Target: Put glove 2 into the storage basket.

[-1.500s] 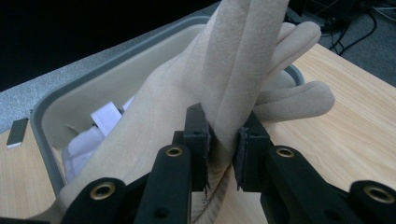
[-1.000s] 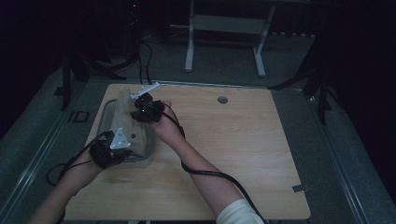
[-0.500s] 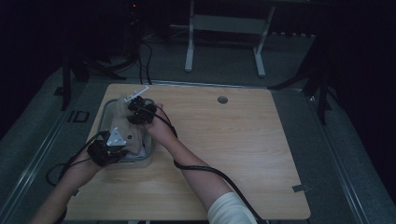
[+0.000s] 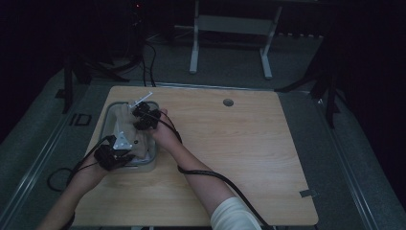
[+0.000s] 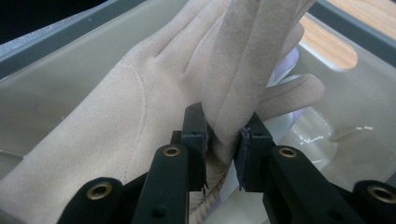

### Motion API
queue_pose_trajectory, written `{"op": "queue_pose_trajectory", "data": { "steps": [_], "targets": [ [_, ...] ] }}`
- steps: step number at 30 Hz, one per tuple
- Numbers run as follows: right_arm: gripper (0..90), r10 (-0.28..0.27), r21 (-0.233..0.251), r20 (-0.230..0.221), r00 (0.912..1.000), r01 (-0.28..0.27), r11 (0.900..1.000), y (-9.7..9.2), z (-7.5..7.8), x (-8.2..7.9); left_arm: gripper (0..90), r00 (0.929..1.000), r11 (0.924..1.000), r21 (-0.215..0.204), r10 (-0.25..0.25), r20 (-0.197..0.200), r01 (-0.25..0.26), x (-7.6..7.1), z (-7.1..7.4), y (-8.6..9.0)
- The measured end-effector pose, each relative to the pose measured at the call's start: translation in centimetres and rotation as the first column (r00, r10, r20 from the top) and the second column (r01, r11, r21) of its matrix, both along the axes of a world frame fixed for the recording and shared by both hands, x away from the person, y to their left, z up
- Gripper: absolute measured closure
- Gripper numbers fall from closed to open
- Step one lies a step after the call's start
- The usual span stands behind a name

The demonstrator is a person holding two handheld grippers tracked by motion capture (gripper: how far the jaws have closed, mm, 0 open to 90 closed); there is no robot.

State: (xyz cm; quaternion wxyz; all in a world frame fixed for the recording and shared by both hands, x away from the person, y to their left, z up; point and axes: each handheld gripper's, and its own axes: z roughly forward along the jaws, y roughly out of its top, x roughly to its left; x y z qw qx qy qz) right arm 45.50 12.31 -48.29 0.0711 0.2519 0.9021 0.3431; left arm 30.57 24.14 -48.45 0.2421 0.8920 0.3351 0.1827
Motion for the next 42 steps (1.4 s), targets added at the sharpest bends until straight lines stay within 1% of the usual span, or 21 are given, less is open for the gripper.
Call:
{"op": "queue_pose_trajectory", "data": {
  "steps": [3,6,10,11,14,15,16,17,19,20,22,24,26,27,29,30,31,34,37,39,42],
  "targets": [
    [72.9,-0.004,0.009,-0.018,0.9998,0.004,1.0,-0.2,-0.1,0.0,79.5,1.0,0.9999,-0.016,0.002,0.001,-0.002,0.0,-0.1,0.1],
    [67.5,-0.006,0.014,-0.031,0.9995,0.006,0.9999,-0.5,0.1,0.1,78.7,1.0,0.9999,-0.017,0.001,0.002,-0.001,-0.1,-0.1,0.1],
    [50.5,0.007,0.028,-0.013,0.9999,-0.007,0.9996,-1.0,0.9,0.0,74.3,0.9999,0.9993,-0.034,0.014,-0.006,-0.014,-0.1,0.2,0.2],
    [46.0,0.01,0.029,-0.014,0.9999,-0.01,0.9995,-1.1,1.2,0.0,70.3,0.9997,0.9984,-0.05,0.026,-0.005,-0.026,-0.1,0.4,0.3],
    [35.8,0.015,0.042,-0.01,0.9998,-0.015,0.999,-1.6,2.1,-0.3,46.0,0.9985,0.992,-0.114,0.056,0.0,-0.055,-0.2,1.4,0.7],
    [34.3,0.014,0.052,-0.012,0.9998,-0.014,0.9986,-1.9,2.4,-0.4,38.1,0.9974,0.9904,-0.119,0.071,0.008,-0.07,-0.3,1.7,0.7],
    [34.4,0.012,0.056,-0.017,0.9998,-0.012,0.9983,-2.1,2.8,-0.4,32.5,0.9968,0.9878,-0.136,0.079,0.017,-0.075,-0.3,1.9,0.8],
    [30.6,0.022,0.062,-0.026,0.9994,-0.02,0.9979,-2.4,3.1,-0.5,26.0,0.997,0.9859,-0.15,0.077,0.013,-0.074,-0.4,2.2,0.9],
    [27.7,0.019,0.072,-0.014,0.9997,-0.018,0.9972,-2.9,3.5,-0.8,17.4,0.9948,0.9808,-0.17,0.1,0.02,-0.095,-0.4,2.5,1.0],
    [21.9,0.035,0.076,-0.02,0.9992,-0.033,0.9966,-3.2,3.7,-1.0,13.5,0.9954,0.9789,-0.184,0.094,0.015,-0.09,-0.4,2.6,1.0],
    [18.5,0.035,0.079,-0.005,0.9994,-0.034,0.9963,-3.6,4.0,-1.3,13.6,0.9946,0.9714,-0.219,0.1,0.029,-0.091,-0.5,2.9,0.8],
    [14.1,0.054,0.086,-0.002,0.9985,-0.054,0.9948,-4.2,4.2,-1.5,13.6,0.9924,0.9631,-0.249,0.116,0.041,-0.102,-0.6,3.0,0.5],
    [14.0,0.058,0.077,0.023,0.998,-0.06,0.9952,-4.8,4.1,-1.8,13.5,0.9906,0.9599,-0.26,0.124,0.058,-0.104,-0.7,3.1,0.0],
    [13.9,0.062,0.075,0.022,0.9978,-0.064,0.9951,-5.1,4.0,-1.9,13.5,0.9907,0.9578,-0.269,0.122,0.06,-0.102,-0.7,3.2,-0.2],
    [14.0,0.069,0.069,0.036,0.997,-0.071,0.995,-5.7,3.8,-2.1,13.6,0.9903,0.9562,-0.277,0.119,0.072,-0.095,-0.8,3.3,-1.1],
    [14.0,0.069,0.069,0.036,0.997,-0.071,0.995,-5.7,3.8,-2.1,13.6,0.9903,0.9562,-0.277,0.119,0.072,-0.095,-0.8,3.3,-1.1],
    [14.2,0.07,0.07,0.031,0.997,-0.072,0.995,-6.7,3.8,-2.4,13.6,0.99,0.9543,-0.285,0.116,0.08,-0.089,-0.8,3.3,-1.5],
    [14.2,0.069,0.074,0.03,0.9971,-0.072,0.9947,-7.4,3.8,-2.6,13.6,0.9917,0.9523,-0.297,0.098,0.082,-0.07,-0.9,3.4,-2.3],
    [14.2,0.059,0.068,0.042,0.9974,-0.061,0.9958,-9.0,3.7,-2.8,13.6,0.9912,0.9534,-0.297,0.087,0.1,-0.054,-1.0,3.5,-3.2],
    [14.2,0.052,0.065,0.043,0.9977,-0.055,0.9964,-9.9,3.7,-3.0,13.8,0.994,0.9458,-0.322,0.07,0.085,-0.039,-1.0,3.5,-3.8],
    [14.4,0.049,0.056,0.05,0.9975,-0.052,0.9971,-11.1,3.6,-3.3,14.0,0.994,0.9494,-0.314,0.044,0.1,-0.011,-1.2,3.4,-4.9]
  ]
}}
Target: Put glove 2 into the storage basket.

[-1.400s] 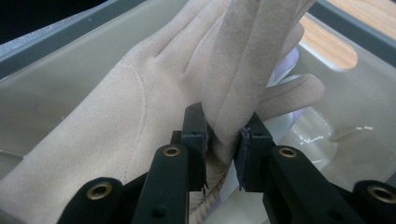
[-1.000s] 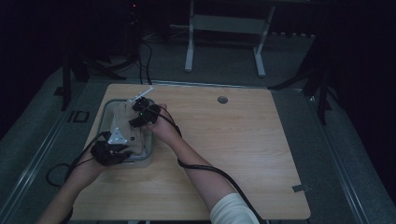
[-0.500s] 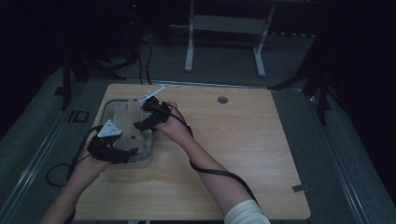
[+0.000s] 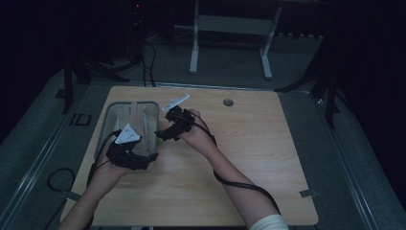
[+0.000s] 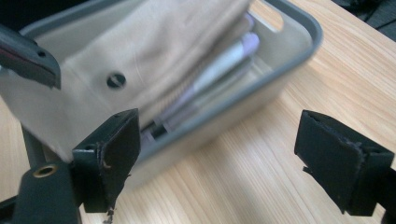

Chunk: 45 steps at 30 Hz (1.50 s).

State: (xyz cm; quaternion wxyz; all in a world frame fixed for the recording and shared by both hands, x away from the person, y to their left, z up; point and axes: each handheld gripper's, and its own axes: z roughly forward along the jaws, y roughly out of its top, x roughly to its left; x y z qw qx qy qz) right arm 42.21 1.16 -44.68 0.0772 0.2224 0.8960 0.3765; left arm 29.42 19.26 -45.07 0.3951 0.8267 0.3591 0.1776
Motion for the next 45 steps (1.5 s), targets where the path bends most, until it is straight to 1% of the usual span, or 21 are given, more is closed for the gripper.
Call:
{"op": "queue_pose_trajectory", "data": {
  "steps": [1,5,9,10,13,15,17,19,21,23,24,26,28,30,31,33,35,37,40,42,45],
  "targets": [
    [14.5,-0.003,0.002,-0.001,1.0,0.003,1.0,-0.5,0.0,-0.2,14.0,0.9999,0.9999,0.004,-0.01,-0.003,0.01,0.0,-0.1,-0.4],
    [14.6,-0.006,-0.013,0.007,1.0,0.006,0.9999,-2.1,-0.4,-0.6,14.0,0.9989,0.9989,-0.012,-0.046,-0.005,0.046,-0.3,-0.5,-1.7],
    [14.6,-0.013,-0.003,0.006,0.9999,0.013,0.9999,-3.8,-1.0,-1.4,14.0,0.9965,0.9957,-0.039,-0.084,-0.008,0.083,-0.5,-0.9,-2.9],
    [14.7,-0.013,-0.004,0.007,0.9999,0.013,0.9999,-4.3,-1.3,-1.5,14.0,0.9954,0.9945,-0.047,-0.095,-0.014,0.094,-0.5,-1.1,-3.2],
    [14.8,-0.023,-0.003,0.0,0.9997,0.023,0.9997,-5.3,-2.1,-1.9,14.0,0.9936,0.9931,-0.036,-0.112,-0.014,0.112,-0.6,-1.5,-4.1],
    [14.8,-0.029,-0.006,-0.002,0.9996,0.029,0.9995,-6.2,-2.7,-2.1,14.1,0.9909,0.99,-0.053,-0.132,-0.025,0.131,-0.6,-1.8,-4.6],
    [14.8,-0.043,0.002,-0.001,0.9991,0.043,0.9991,-7.0,-3.3,-2.3,14.0,0.9877,0.9872,-0.05,-0.153,-0.032,0.151,-0.6,-2.2,-5.2],
    [14.8,-0.051,0.014,-0.014,0.9986,0.051,0.9986,-7.8,-3.8,-2.5,14.0,0.9845,0.9847,-0.037,-0.171,-0.036,0.17,-0.6,-2.7,-5.7],
    [14.8,-0.051,0.032,-0.03,0.9982,0.052,0.9981,-8.5,-4.4,-2.8,14.0,0.9801,0.9806,-0.055,-0.191,-0.054,0.188,-0.6,-3.5,-6.3],
    [14.8,-0.046,0.027,-0.033,0.9984,0.047,0.9986,-9.1,-5.0,-3.2,14.0,0.9733,0.9753,-0.059,-0.217,-0.075,0.213,-0.6,-4.3,-6.9],
    [14.8,-0.042,0.017,-0.03,0.9987,0.042,0.999,-9.3,-5.4,-3.3,14.0,0.9704,0.9729,-0.055,-0.228,-0.079,0.225,-0.7,-4.7,-7.2],
    [14.8,-0.037,0.021,-0.037,0.9986,0.038,0.9991,-9.7,-5.8,-3.5,14.0,0.9659,0.9692,-0.056,-0.244,-0.086,0.24,-0.8,-5.3,-7.7],
    [14.8,-0.039,0.028,-0.041,0.9984,0.04,0.9988,-10.2,-6.2,-3.7,14.0,0.9603,0.9634,-0.065,-0.265,-0.087,0.26,-0.8,-5.9,-8.2],
    [14.8,-0.038,0.05,-0.044,0.9983,0.04,0.9979,-10.8,-6.6,-4.0,14.0,0.9566,0.9588,-0.066,-0.281,-0.077,0.276,-0.9,-6.5,-8.6],
    [14.7,-0.035,0.054,-0.038,0.9987,0.037,0.9979,-11.0,-6.7,-4.1,14.0,0.9552,0.957,-0.072,-0.286,-0.075,0.281,-0.9,-6.7,-8.8],
    [14.5,-0.024,0.055,-0.024,0.9994,0.025,0.9982,-11.5,-7.1,-4.5,14.0,0.9488,0.95,-0.096,-0.305,-0.081,0.297,-0.8,-7.2,-9.1],
    [14.4,-0.027,0.058,-0.018,0.9995,0.028,0.998,-12.0,-7.4,-4.7,14.0,0.9458,0.9471,-0.095,-0.314,-0.082,0.307,-0.8,-7.6,-9.5],
    [14.4,-0.033,0.057,-0.018,0.9993,0.034,0.9978,-12.5,-7.6,-4.9,14.0,0.9391,0.9416,-0.085,-0.333,-0.086,0.326,-0.8,-8.1,-9.9],
    [14.2,-0.044,0.07,-0.023,0.9988,0.046,0.9965,-13.4,-8.1,-5.1,14.0,0.9382,0.9398,-0.091,-0.337,-0.08,0.33,-0.8,-8.3,-10.0],
    [13.8,-0.042,0.059,-0.018,0.999,0.043,0.9973,-13.8,-8.5,-5.3,14.0,0.9359,0.9365,-0.102,-0.344,-0.077,0.336,-0.7,-8.6,-10.1],
    [13.5,-0.04,0.032,-0.014,0.9991,0.041,0.9986,-14.2,-9.2,-5.7,14.0,0.9321,0.9327,-0.117,-0.352,-0.086,0.341,-0.6,-8.9,-10.2]
  ]
}}
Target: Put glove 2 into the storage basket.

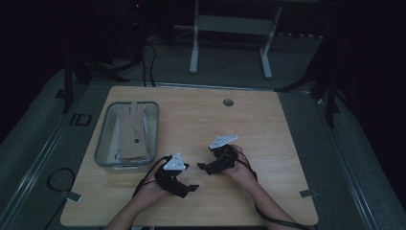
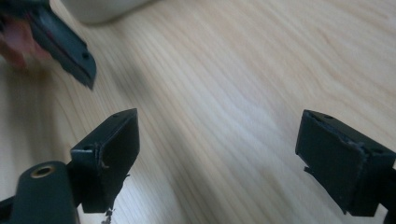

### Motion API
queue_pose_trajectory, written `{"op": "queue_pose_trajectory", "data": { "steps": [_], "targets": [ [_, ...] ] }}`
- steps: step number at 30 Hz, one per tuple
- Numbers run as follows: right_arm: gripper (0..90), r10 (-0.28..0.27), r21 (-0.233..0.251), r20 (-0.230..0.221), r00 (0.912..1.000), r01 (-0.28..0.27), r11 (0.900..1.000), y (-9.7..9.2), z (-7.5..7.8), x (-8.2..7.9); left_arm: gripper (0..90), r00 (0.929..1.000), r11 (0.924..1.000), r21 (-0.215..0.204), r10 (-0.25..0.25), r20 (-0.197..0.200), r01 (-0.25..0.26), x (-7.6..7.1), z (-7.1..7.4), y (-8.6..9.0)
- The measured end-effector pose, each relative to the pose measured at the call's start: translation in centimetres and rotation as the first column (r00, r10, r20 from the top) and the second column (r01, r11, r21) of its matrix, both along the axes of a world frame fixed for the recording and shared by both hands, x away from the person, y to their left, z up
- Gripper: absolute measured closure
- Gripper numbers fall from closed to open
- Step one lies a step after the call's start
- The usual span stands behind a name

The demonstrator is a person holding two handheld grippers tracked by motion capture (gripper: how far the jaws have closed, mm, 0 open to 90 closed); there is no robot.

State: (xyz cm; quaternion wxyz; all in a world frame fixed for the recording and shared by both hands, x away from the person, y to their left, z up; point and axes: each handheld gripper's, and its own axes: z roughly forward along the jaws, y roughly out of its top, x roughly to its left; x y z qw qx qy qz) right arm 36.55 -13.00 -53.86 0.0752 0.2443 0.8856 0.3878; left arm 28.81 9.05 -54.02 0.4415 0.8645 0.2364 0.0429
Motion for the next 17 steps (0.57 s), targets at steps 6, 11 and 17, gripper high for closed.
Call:
{"op": "queue_pose_trajectory", "data": {
  "steps": [6,11,17],
  "targets": [
    [12.4,-0.019,-0.017,-0.001,0.9998,0.019,0.9997,-1.1,-1.1,-0.1,14.0,1.0,0.9999,-0.011,-0.006,-0.002,0.006,0.1,-0.2,-0.1],
    [12.4,-0.028,-0.006,-0.001,0.9996,0.028,0.9996,-1.9,-1.4,-0.2,14.0,0.9999,0.9999,-0.011,-0.009,-0.01,0.009,0.2,-0.3,-0.2],
    [12.6,-0.026,0.027,0.018,0.9995,0.026,0.9993,-2.6,-1.5,-0.4,14.0,0.9998,0.9999,-0.008,-0.013,-0.014,0.013,0.2,-0.6,-0.2]
  ]
}}
